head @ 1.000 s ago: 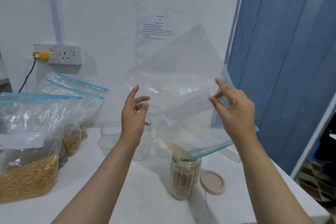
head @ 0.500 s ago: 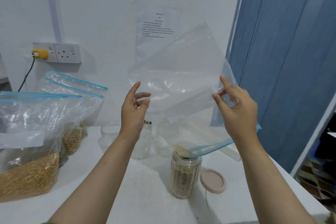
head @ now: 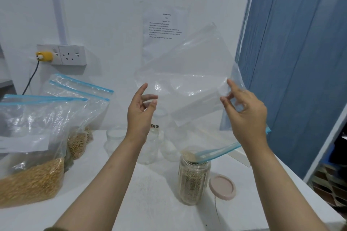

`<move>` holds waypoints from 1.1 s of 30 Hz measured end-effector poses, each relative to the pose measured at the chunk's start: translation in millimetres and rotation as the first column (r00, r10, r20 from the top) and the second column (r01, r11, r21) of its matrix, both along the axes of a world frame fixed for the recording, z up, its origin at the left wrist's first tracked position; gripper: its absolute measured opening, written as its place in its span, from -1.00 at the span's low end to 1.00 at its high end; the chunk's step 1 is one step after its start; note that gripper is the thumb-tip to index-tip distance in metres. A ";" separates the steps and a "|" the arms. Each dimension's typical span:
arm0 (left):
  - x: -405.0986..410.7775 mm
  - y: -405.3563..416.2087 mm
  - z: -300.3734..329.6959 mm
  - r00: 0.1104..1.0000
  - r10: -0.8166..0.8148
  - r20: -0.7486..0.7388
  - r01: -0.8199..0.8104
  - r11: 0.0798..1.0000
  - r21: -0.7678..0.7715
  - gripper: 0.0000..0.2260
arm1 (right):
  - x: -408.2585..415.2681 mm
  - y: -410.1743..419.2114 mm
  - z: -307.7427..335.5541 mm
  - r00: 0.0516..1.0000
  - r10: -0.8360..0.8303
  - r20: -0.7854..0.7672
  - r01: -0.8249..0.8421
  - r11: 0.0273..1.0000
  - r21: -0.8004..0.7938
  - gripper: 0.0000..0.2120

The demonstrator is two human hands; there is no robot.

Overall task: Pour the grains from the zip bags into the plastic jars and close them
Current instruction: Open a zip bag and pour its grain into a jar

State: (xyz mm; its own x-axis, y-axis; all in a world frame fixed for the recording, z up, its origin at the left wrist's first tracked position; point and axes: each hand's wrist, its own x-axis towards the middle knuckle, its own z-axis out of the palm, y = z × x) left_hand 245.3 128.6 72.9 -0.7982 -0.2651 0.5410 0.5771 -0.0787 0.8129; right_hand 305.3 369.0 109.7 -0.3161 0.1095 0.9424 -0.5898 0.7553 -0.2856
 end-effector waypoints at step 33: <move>3.7 51.7 -12.2 0.974 -0.224 0.030 0.226 0.969 -0.098 -0.50 | 21.4 54.3 -41.8 0.968 0.094 0.234 -0.053 0.983 -0.175 -0.53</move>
